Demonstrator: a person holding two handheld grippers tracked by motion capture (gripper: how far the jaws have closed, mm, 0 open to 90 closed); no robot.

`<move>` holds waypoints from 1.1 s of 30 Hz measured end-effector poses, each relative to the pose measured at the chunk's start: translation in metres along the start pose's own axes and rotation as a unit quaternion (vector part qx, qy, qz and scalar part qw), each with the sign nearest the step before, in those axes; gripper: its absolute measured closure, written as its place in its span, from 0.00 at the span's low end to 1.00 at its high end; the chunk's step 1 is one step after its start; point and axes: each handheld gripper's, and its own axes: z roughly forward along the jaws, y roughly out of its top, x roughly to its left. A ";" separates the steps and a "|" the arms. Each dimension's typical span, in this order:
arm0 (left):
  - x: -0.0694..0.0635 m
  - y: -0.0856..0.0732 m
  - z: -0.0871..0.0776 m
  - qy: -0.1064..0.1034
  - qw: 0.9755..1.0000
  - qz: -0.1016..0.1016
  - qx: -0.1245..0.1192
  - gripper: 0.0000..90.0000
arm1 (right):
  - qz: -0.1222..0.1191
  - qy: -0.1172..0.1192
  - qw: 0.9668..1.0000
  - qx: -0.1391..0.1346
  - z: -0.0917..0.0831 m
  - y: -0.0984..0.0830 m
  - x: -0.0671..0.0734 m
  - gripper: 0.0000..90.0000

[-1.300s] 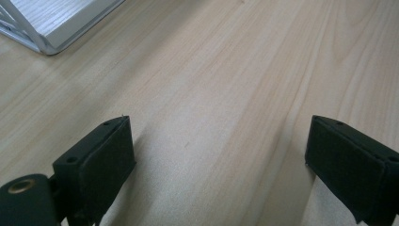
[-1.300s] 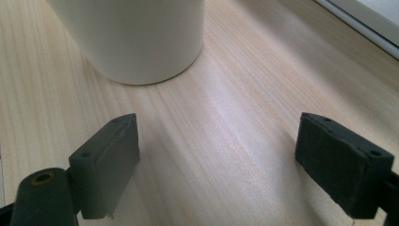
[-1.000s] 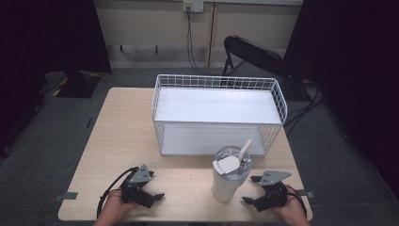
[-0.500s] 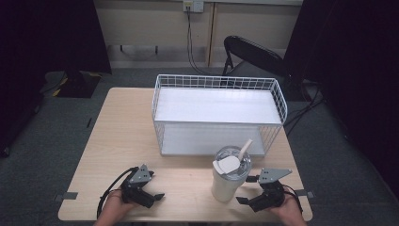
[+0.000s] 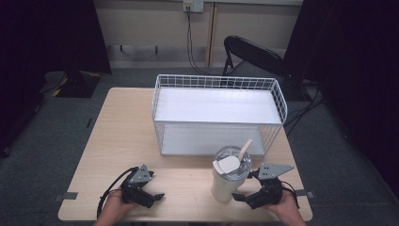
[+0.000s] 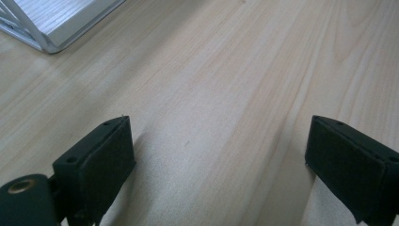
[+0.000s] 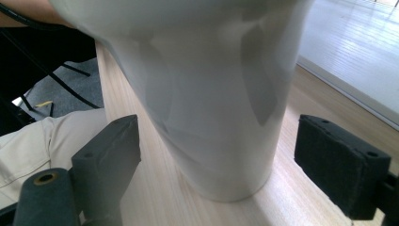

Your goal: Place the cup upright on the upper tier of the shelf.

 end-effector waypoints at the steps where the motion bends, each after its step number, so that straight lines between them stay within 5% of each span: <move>1: 0.000 0.000 0.000 0.000 1.000 0.000 0.000 0.09 | 0.001 0.002 1.000 -0.001 0.000 0.001 0.000 0.16; 22: -0.001 0.000 0.000 0.002 1.000 -0.003 -0.001 0.09 | 0.011 0.009 0.999 -0.033 0.007 0.009 0.002 0.13; 33: 0.000 0.000 0.000 0.002 1.000 -0.002 -0.001 0.09 | -0.007 -0.002 0.998 -0.056 0.014 0.010 0.004 0.10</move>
